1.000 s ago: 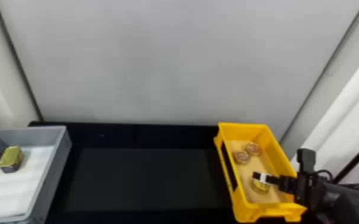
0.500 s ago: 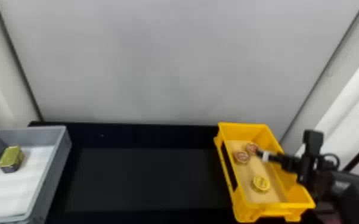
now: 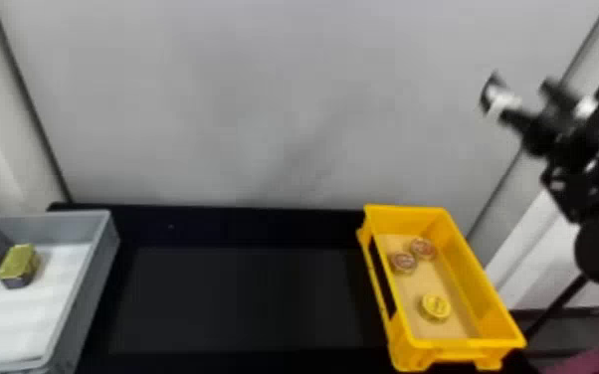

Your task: Pick up the round yellow can and place it in the yellow rectangular box

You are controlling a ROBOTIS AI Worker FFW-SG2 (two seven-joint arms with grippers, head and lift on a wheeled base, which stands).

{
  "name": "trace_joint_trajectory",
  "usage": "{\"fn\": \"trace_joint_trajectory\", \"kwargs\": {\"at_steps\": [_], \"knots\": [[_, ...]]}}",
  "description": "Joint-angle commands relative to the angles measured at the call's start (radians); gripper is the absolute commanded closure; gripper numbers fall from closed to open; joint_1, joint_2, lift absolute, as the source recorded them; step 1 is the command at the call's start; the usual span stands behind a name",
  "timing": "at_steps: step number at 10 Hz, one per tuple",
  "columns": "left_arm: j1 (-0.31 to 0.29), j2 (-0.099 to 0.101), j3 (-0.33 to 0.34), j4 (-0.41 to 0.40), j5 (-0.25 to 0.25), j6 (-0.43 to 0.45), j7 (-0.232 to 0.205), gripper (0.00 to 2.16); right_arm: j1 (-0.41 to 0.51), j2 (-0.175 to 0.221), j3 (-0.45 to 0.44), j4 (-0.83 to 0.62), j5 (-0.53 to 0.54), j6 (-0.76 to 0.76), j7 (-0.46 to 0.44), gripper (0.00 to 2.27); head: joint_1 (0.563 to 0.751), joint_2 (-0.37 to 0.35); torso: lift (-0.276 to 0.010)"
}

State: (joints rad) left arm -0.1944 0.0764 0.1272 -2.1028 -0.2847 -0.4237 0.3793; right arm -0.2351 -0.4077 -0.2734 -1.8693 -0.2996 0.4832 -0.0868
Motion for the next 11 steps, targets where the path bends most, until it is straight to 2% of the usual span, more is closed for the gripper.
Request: {"fn": "trace_joint_trajectory", "kwargs": {"at_steps": [1, 3, 5, 6, 8, 11], "knots": [[0.003, 0.002, 0.014, -0.01, -0.031, 0.006, 0.009, 0.45, -0.043, 0.004, 0.042, -0.162, 0.102, -0.122, -0.088, 0.22, 0.641, -0.169, 0.0], [0.007, 0.005, 0.02, -0.019, -0.047, 0.013, 0.014, 0.45, -0.092, 0.007, 0.099, -0.254, 0.189, -0.201, -0.175, 0.22, 0.641, -0.169, 0.0], [0.009, 0.008, 0.025, -0.025, -0.07, 0.019, 0.027, 0.45, -0.176, 0.006, 0.151, -0.318, 0.252, -0.256, -0.171, 0.22, 0.641, -0.169, 0.0], [0.01, 0.008, 0.026, -0.026, -0.073, 0.02, 0.027, 0.45, -0.207, -0.005, 0.18, -0.347, 0.257, -0.281, -0.177, 0.22, 0.641, -0.169, 0.0], [0.013, 0.01, 0.029, -0.028, -0.074, 0.026, 0.03, 0.45, -0.285, -0.054, 0.232, -0.375, 0.278, -0.328, -0.186, 0.22, 0.641, -0.169, 0.0], [0.018, 0.01, 0.039, -0.034, -0.073, 0.028, 0.03, 0.45, -0.337, -0.086, 0.247, -0.392, 0.287, -0.313, -0.191, 0.22, 0.641, -0.169, 0.0]]}}
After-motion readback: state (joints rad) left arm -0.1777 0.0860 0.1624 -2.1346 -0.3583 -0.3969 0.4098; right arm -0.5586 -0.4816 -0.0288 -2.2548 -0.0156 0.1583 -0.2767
